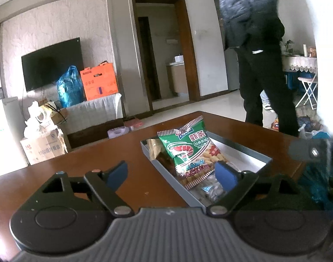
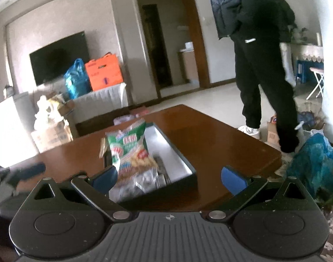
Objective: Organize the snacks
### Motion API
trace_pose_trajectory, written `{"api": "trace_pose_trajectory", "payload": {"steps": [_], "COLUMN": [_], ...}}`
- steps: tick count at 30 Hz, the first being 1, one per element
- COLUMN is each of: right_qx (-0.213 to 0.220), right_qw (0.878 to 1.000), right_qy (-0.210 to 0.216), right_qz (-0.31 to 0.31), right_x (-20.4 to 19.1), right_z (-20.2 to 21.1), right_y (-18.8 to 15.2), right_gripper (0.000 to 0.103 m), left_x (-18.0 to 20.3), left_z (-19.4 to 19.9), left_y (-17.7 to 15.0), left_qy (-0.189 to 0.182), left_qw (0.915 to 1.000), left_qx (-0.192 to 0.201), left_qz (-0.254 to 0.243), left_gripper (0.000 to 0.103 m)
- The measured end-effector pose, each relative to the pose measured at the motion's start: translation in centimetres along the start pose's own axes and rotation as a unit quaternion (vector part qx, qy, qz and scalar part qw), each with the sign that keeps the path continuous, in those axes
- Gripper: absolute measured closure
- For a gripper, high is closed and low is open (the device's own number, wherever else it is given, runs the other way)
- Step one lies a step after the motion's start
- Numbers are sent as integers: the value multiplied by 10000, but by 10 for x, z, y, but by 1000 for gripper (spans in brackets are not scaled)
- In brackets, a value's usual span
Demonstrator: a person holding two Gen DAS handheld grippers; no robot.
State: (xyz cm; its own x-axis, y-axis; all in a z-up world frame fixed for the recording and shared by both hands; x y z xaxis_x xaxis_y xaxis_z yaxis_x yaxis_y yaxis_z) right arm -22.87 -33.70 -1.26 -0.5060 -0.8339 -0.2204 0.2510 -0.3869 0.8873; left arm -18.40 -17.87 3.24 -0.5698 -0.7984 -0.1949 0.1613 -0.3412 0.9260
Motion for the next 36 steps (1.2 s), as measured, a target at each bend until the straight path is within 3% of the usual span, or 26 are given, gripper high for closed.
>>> {"api": "trace_pose_trajectory", "payload": {"steps": [9,17,20,24,36], "right_qx": [-574,-721,-789,-849,-910], "right_qw": [9942,9937,9924,9907,9894], "right_qy": [9,-15,27,75,129], "right_qz": [905,852,941,1058,1128], "right_x": [-31,-23,-26,-29,-31], "right_z": [11,7,5,2,4], "right_y": [-26,-28,-29,-30,-29], "right_gripper": [1,1,1,1,0], "left_x": [12,7,-2,-16,-25], "left_z": [8,-2,-6,-11,-10], "left_y": [-8,-14,-14,-11,-8], "left_qy": [10,-11,105,90,205], "left_qw": [9999,9995,9975,9942,9949], "left_qx": [-64,-224,-395,-500,-368], "left_qz": [-79,241,583,944,913], "left_gripper": [15,14,0,0,0]}}
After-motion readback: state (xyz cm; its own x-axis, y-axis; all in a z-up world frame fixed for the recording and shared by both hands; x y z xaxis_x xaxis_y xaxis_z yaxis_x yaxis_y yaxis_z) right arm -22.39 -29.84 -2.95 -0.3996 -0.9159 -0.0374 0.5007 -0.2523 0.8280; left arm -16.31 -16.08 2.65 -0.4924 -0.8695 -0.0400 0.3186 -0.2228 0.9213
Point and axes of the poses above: each gripper's, at about its wrist camera, not at the fingertips, and z roughly against the way its jaws point, x to its right, y to its top, the point moved 3 cm from there along -z, roughly the way its jaws point, and after that the axes turned 5 degrees about y, right-handed, at the moved point
